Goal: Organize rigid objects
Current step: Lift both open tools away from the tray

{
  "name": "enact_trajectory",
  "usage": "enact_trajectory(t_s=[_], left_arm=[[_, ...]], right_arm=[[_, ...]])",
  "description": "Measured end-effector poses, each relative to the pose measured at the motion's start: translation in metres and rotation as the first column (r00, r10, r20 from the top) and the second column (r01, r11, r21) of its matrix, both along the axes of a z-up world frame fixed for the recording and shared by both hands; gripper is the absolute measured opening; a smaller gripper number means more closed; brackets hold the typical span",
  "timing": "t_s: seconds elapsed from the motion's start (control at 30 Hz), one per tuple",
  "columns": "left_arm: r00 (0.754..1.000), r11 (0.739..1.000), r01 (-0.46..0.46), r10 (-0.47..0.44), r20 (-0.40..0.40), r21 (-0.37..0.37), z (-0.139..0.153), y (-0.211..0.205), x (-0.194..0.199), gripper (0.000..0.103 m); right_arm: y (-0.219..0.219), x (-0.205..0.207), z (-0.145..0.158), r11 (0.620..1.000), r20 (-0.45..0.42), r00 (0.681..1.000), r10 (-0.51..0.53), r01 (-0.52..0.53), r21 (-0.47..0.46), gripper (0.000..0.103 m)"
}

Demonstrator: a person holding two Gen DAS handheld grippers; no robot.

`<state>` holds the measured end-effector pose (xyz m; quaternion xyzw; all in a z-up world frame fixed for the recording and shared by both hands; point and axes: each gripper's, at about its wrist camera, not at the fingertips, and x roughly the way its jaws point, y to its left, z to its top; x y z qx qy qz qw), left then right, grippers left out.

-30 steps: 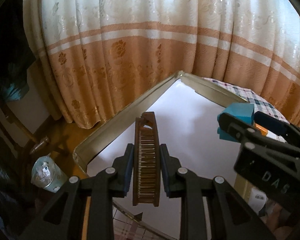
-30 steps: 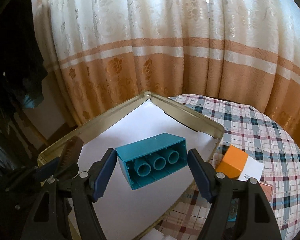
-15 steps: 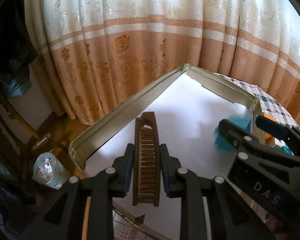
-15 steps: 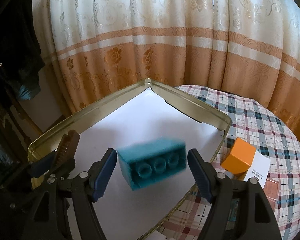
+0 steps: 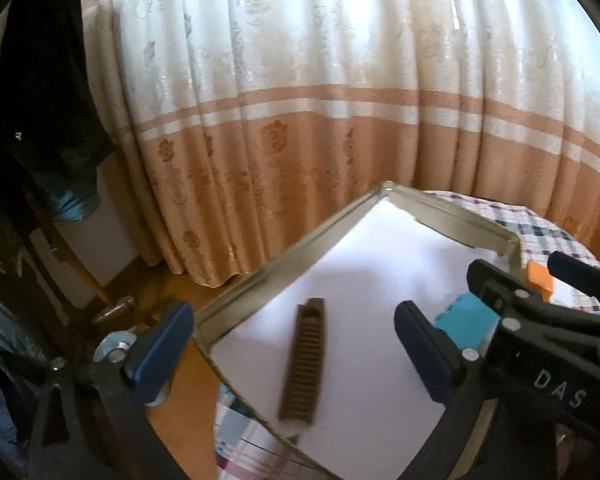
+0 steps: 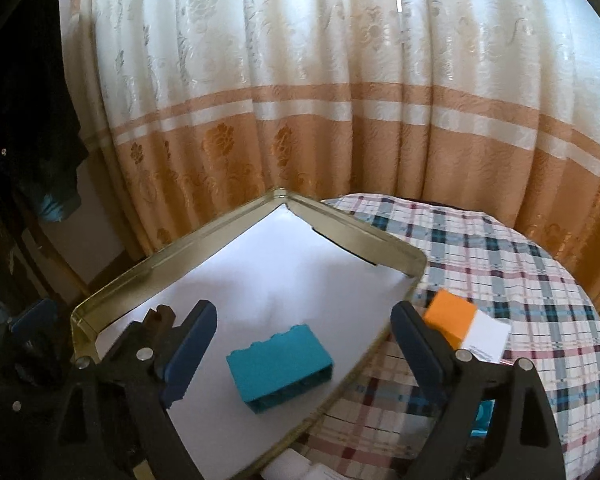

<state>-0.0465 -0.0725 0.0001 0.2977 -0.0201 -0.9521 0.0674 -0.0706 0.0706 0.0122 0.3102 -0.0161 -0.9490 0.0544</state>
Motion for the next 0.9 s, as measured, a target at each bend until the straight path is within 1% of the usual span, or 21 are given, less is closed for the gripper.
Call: enact_trajectory(t_s=[0.07,0.13,0.23,0.3,0.4,0.43,0.53,0.63,0.73,0.9], left_arm=[[1.0,1.0,0.012,-0.012,-0.004,0.022,0.002,0.004,0.004,0.102],[0.999,0.999,0.033,-0.033,-0.007,0.042,0.003,0.01,0.009,0.102],[0.998,0.997,0.06,-0.059,-0.022,0.051,0.001,0.025,0.018,0.102],[0.997,0.996,0.073,-0.072,-0.032,0.047,-0.001,0.036,0.022,0.102],[0.994,0.994,0.1,-0.099,-0.039,0.035,-0.003,0.055,0.028,0.102],[0.993,0.993,0.113,-0.111,-0.042,0.029,-0.003,0.06,0.03,0.102],[0.988,0.989,0.148,-0.148,-0.054,0.005,-0.005,0.079,0.037,0.102],[0.982,0.983,0.182,-0.182,-0.058,-0.002,-0.005,0.092,0.045,0.102],[0.975,0.977,0.211,-0.211,-0.067,0.005,-0.005,0.101,0.053,0.102],[0.965,0.969,0.247,-0.247,-0.081,-0.012,-0.007,0.116,0.061,0.102]], right_arm=[[0.006,0.007,0.004,1.0,-0.003,1.0,-0.017,0.017,-0.002,0.091],[0.015,0.017,0.007,0.999,-0.026,0.999,-0.041,0.041,-0.003,0.091],[0.029,0.032,0.009,0.995,-0.055,0.994,-0.096,0.098,0.021,0.091],[0.041,0.041,0.01,0.987,-0.084,0.985,-0.154,0.157,0.038,0.091],[0.064,0.055,0.01,0.967,-0.125,0.963,-0.24,0.249,0.06,0.091],[0.074,0.06,0.01,0.956,-0.14,0.951,-0.276,0.287,0.064,0.091],[0.096,0.068,0.008,0.936,-0.144,0.931,-0.336,0.348,0.061,0.093],[0.113,0.074,0.006,0.92,-0.142,0.917,-0.374,0.385,0.067,0.093],[0.125,0.084,0.003,0.911,-0.147,0.906,-0.398,0.409,0.057,0.093],[0.139,0.098,-0.003,0.896,-0.161,0.887,-0.432,0.443,0.04,0.093]])
